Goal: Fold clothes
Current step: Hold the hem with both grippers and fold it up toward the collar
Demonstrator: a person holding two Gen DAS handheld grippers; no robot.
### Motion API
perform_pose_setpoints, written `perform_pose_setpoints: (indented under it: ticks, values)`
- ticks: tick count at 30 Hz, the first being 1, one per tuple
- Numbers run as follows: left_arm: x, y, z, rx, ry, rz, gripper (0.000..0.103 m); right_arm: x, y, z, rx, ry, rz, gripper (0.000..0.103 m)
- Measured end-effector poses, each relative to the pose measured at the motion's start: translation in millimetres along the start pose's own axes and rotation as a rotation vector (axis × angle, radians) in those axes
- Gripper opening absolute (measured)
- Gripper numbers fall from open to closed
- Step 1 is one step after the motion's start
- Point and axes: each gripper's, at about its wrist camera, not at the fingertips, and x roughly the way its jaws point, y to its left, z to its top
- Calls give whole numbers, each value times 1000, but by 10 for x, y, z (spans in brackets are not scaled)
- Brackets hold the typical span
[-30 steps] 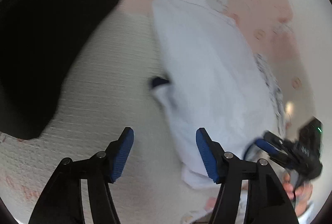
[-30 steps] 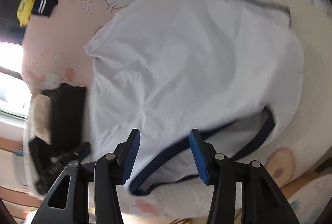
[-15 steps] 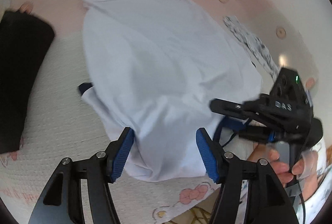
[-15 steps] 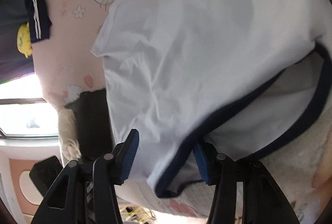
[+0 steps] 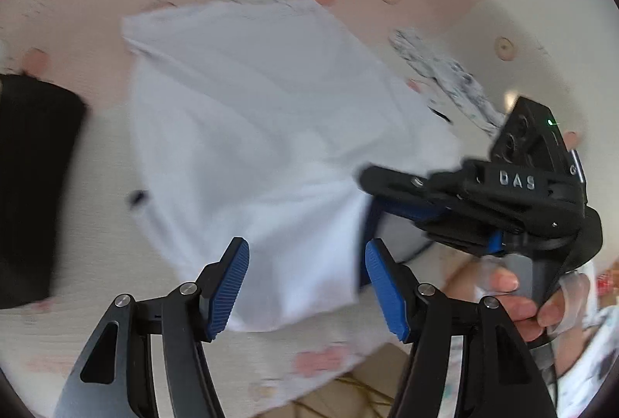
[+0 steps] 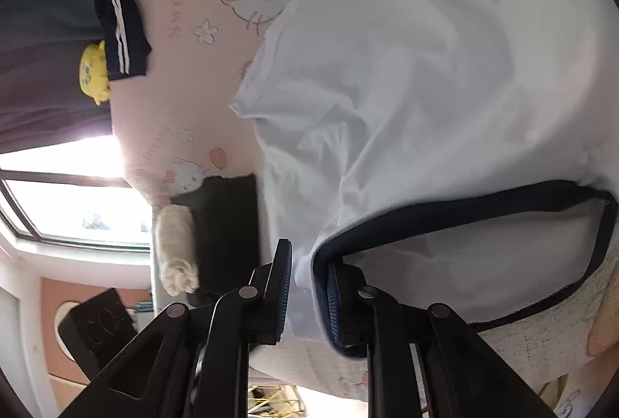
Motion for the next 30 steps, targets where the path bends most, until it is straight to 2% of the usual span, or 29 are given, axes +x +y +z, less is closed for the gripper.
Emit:
perform_pose_setpoints:
  ticks: [1,5,7,10,12,13,15,17,19,20,21,22,25,28,30]
  values:
    - [48,-45,-19,7,14,-7,60,-37,-9,5,9,-6,20,16]
    - [319,-236,-39,79,45,60,60,-118,-23,35,39,-14,83,16]
    - [392,-266,-59,84,35,67,60,-134,-35,53,50,-12,105,16]
    - [486,-243,-77,78,14,132,60,-140,-56,63,75,-9,107,16]
    - [515,-186,-96,68,-14,121,59,-150,-70,74,87,-8,118,16]
    - [523,-190,-101,77,-21,126,55,-151,-72,82,90,-8,123,16]
    - [527,-202,-133,121,-47,180,21,-149,-54,110,84,-13,123,16]
    - [507,-164,-135,130,-70,208,14,-151,-22,133,64,-19,114,19]
    - [480,-104,-121,120,-87,209,11,-158,20,137,31,-19,94,20]
    - [471,-73,-102,111,-87,206,10,-173,41,127,13,-27,75,23]
    - [460,-42,-85,103,-89,205,9,-213,46,111,-2,-45,57,40]
    - [439,-17,-71,98,-101,216,9,-298,36,76,-16,-82,27,51]
    - [387,58,19,58,-126,182,9,-563,-32,-58,-35,-159,-45,56]
    - [373,102,108,29,-134,158,9,-748,-59,-115,-94,-188,-138,58]
    - [360,86,162,32,-142,150,9,-754,-16,-137,-178,-181,-261,58]
